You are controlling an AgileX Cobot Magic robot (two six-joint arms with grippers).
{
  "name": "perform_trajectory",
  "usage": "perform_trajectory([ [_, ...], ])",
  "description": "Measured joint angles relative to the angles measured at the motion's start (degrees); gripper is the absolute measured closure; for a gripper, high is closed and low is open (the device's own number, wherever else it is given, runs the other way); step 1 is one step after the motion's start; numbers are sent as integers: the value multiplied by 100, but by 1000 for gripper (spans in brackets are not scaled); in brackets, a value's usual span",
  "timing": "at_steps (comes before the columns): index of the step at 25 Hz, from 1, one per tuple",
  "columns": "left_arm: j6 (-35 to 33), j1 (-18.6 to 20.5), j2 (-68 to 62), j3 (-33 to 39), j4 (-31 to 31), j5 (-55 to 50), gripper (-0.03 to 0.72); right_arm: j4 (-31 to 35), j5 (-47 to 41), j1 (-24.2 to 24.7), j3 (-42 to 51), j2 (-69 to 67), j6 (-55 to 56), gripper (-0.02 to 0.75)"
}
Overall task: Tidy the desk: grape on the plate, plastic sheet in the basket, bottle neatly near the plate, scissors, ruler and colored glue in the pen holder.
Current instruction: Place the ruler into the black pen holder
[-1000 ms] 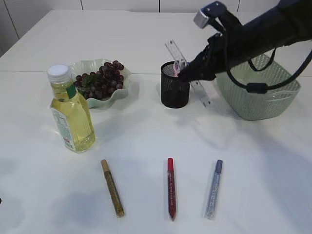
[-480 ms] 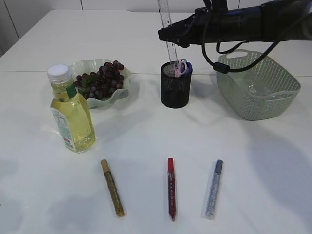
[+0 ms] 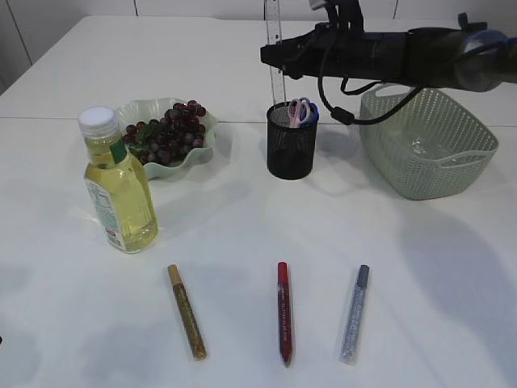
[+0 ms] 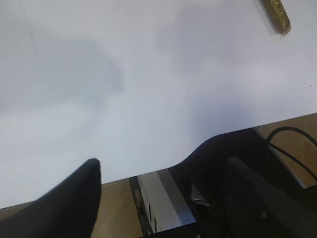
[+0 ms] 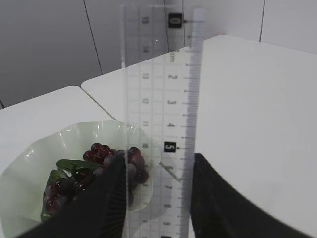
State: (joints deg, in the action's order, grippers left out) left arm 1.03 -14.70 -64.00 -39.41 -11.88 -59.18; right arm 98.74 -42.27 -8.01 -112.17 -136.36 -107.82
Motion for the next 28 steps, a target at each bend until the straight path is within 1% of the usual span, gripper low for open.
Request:
perform_trajectory([
  [9,0,0,0,0,-10,0,129,1,51,0,-11,-174,-23,431],
  [12,0,0,0,0,-12,0,129,-125,11,0,-11,-186,-23,411],
  [17,0,0,0,0,-25,0,129,-147,-79,0,-11,-195,-11,353],
  [22,0,0,0,0,-48,0,130,-147,-259,0,-11,-195,76,349],
  [24,0,0,0,0,-48,0,130,-173,-351,11,-11,-183,368,349],
  [26,0,0,0,0,-60,0,131,-455,-363,11,-11,-45,769,349],
  [27,0,0,0,0,-60,-5,134,-713,-363,11,-11,88,1018,349],
  [28,0,0,0,0,-60,-13,139,-1122,-363,11,-11,261,1346,349],
])
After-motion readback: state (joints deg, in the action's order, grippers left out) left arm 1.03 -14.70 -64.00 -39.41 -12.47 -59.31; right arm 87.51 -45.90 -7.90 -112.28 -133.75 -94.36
